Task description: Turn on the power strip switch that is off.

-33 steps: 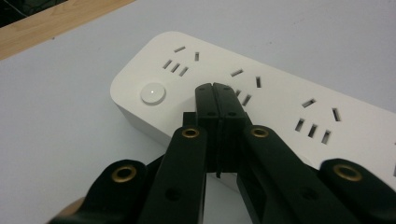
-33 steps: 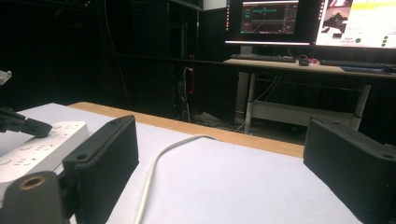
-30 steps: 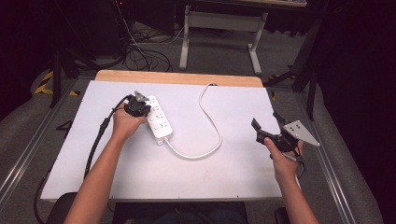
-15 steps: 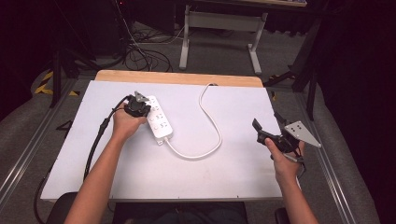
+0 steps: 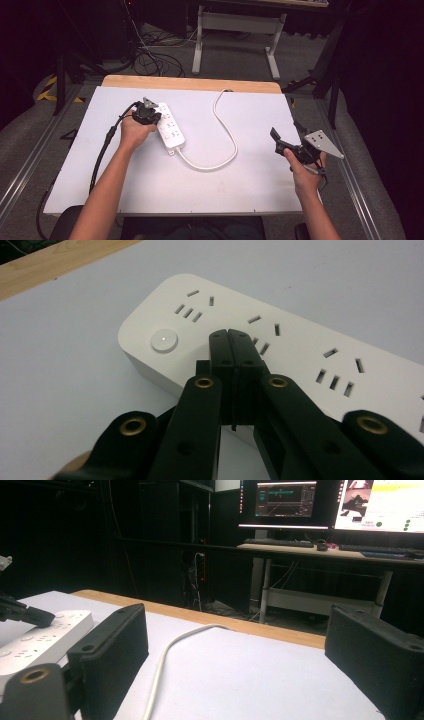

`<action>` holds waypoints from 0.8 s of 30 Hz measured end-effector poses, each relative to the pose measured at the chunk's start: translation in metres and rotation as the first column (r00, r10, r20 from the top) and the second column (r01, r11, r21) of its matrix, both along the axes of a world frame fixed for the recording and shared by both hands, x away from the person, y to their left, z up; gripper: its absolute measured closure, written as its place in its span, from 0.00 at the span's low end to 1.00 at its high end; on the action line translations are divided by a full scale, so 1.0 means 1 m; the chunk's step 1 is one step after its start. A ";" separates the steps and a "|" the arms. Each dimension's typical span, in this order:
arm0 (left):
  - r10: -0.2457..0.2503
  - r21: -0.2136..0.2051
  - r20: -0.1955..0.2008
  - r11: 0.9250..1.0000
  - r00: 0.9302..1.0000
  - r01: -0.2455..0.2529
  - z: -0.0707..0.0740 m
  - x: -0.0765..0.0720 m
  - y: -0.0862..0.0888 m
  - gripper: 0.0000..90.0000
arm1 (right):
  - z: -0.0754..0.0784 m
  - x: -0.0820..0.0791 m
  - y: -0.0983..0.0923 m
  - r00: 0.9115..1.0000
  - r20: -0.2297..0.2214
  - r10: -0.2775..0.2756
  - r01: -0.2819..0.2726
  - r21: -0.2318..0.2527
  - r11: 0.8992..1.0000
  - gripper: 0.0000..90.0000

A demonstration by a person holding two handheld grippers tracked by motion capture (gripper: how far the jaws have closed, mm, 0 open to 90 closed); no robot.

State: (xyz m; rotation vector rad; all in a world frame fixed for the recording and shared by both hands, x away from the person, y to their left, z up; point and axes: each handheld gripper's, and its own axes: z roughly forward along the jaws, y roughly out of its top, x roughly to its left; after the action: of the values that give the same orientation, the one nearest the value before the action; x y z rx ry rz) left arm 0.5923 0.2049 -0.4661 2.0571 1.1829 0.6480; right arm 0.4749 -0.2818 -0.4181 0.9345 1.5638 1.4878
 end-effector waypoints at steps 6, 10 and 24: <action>0.016 -0.008 -0.006 1.000 1.000 -0.016 0.000 0.000 -0.001 1.00 | -0.001 0.002 0.002 1.000 -0.007 0.003 -0.003 -0.005 1.000 0.12; 0.040 -0.030 -0.013 0.999 0.999 -0.040 0.001 0.000 -0.002 1.00 | -0.001 0.002 0.003 1.000 -0.006 0.009 -0.009 -0.008 1.000 0.12; 0.081 -0.110 -0.006 0.991 0.997 -0.081 0.002 -0.001 0.003 1.00 | -0.002 0.003 0.002 1.000 -0.008 0.014 -0.014 -0.007 1.000 0.12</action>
State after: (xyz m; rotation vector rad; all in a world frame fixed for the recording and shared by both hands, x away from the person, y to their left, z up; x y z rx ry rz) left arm 0.5912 0.2081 -0.4642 1.9260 1.2802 0.6054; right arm 0.4779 -0.2796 -0.4197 0.9282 1.5833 1.4885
